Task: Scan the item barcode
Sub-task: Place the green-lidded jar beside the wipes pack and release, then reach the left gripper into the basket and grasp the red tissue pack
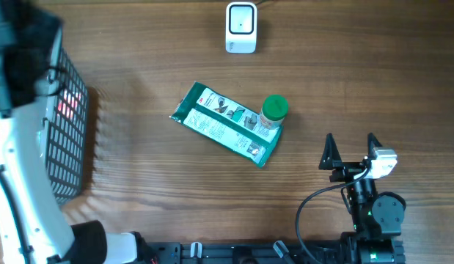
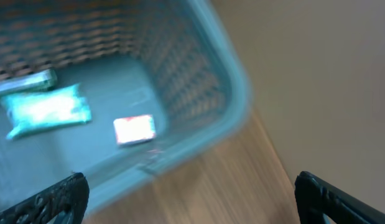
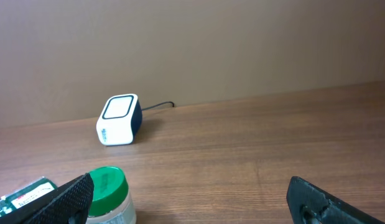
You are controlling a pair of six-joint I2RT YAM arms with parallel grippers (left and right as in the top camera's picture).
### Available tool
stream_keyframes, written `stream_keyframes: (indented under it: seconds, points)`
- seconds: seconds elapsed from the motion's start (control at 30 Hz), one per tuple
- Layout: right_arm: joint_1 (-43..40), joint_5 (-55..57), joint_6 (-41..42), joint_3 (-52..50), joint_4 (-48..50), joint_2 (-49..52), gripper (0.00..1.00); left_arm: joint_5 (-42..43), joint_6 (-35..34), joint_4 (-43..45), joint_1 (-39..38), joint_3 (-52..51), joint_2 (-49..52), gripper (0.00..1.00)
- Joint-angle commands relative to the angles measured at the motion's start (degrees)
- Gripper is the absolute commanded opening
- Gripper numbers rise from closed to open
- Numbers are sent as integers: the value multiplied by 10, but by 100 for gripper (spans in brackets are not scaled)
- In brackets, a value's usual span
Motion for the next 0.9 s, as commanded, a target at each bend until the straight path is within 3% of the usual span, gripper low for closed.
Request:
stream_keyframes:
  seconds: [0.0,0.13,0.27,0.37,0.53,0.7,0.87]
  points:
    - [1,4,7,-1,2,-3,100,170,-26,-28,165,2,6,100]
    - [1,4,7,-1,2,-3,100,285,90,-48,288,1,50,100]
    - [1,4,7,-1,2,-3,100,286,188,-46,306,1,110,100]
    - [1,4,7,-1,2,-3,100,361,262,-37,303,-28,170,100]
    - [1,4,7,-1,2,-3,100,372,293,22,301,-142,222,100]
    - [1,4,7,-1,2,-3,100,376,285,160,275,-315,225,100]
    - [1,4,7,-1,2,-3,100,369,226,257,252,-385,225,100]
